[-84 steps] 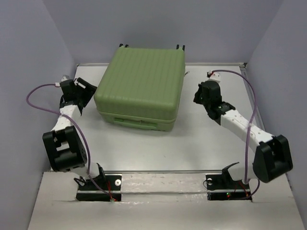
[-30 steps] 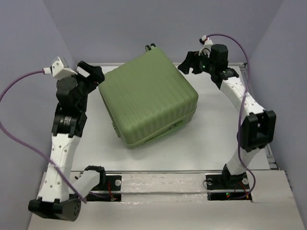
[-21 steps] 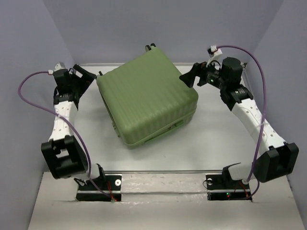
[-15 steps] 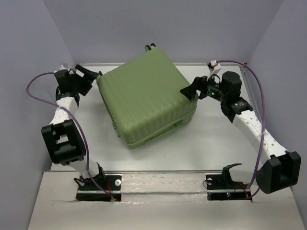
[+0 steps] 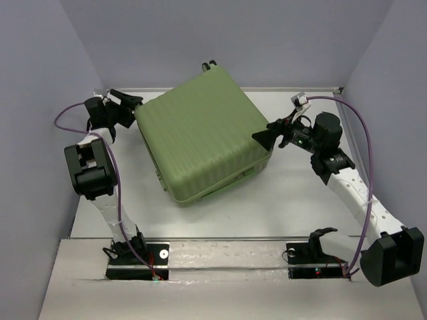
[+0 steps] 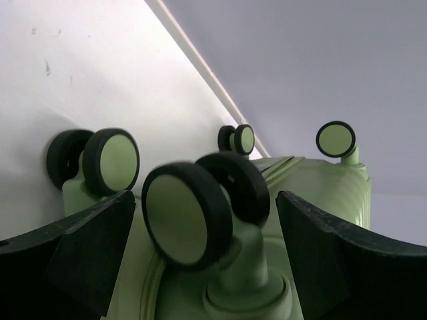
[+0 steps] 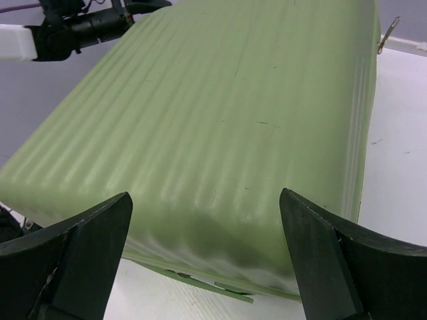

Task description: Pack the luggage

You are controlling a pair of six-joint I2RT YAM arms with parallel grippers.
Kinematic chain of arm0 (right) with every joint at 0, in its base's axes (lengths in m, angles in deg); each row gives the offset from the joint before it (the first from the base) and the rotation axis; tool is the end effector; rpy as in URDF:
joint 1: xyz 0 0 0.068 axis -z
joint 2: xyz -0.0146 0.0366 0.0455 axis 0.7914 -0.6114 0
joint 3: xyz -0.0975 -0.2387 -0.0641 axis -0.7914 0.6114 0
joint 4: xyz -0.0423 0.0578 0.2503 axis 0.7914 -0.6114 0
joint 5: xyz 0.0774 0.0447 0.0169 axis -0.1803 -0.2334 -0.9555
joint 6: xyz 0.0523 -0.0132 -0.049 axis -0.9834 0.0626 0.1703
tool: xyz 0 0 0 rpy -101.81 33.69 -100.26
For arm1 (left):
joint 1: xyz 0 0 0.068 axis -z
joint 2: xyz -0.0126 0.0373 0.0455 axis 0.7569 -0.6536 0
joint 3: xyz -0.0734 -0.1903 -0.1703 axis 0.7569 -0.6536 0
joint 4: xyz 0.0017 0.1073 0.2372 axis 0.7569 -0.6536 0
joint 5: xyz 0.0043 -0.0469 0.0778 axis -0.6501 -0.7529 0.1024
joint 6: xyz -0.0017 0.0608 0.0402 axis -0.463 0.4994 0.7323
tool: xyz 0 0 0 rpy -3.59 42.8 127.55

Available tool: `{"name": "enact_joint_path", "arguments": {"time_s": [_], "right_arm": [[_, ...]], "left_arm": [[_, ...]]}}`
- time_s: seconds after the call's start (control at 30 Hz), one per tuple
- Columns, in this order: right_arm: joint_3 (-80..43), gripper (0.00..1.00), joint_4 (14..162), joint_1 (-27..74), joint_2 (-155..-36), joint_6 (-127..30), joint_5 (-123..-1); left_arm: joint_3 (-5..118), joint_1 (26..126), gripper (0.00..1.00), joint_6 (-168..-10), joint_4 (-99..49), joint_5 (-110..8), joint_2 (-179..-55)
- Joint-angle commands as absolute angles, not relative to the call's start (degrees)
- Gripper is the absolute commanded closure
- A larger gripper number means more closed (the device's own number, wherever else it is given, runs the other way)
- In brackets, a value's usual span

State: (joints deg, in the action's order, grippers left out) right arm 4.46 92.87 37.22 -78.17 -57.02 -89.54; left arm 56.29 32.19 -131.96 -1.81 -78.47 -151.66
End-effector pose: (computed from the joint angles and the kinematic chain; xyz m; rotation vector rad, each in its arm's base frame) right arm 0.2613 0.1064 0.3411 -0.4643 1.6908 0.9047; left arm 0.4470 0.0996 0.2225 -0.6811 1.7457 -1.0198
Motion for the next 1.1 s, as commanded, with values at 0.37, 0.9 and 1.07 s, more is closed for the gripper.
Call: {"name": "enact_joint_path", "arguments": {"time_s": [0.37, 0.9, 1.07], "right_arm": [[12.51, 0.03, 93.19, 36.14, -71.08, -58.91, -93.76], [20.69, 0.02, 93.8, 36.14, -62.81, -60.93, -90.24], [21.83, 0.02, 95.21, 36.14, -63.34, -61.37, -87.52]], "left_arm": [[69.01, 36.44, 0.01, -150.4, 19.56, -79.42, -163.21], [71.29, 38.38, 0.94, -153.68, 30.39, -79.42, -160.85], [72.08, 38.99, 0.94, -153.6, 29.16, -78.63, -156.46]]}}
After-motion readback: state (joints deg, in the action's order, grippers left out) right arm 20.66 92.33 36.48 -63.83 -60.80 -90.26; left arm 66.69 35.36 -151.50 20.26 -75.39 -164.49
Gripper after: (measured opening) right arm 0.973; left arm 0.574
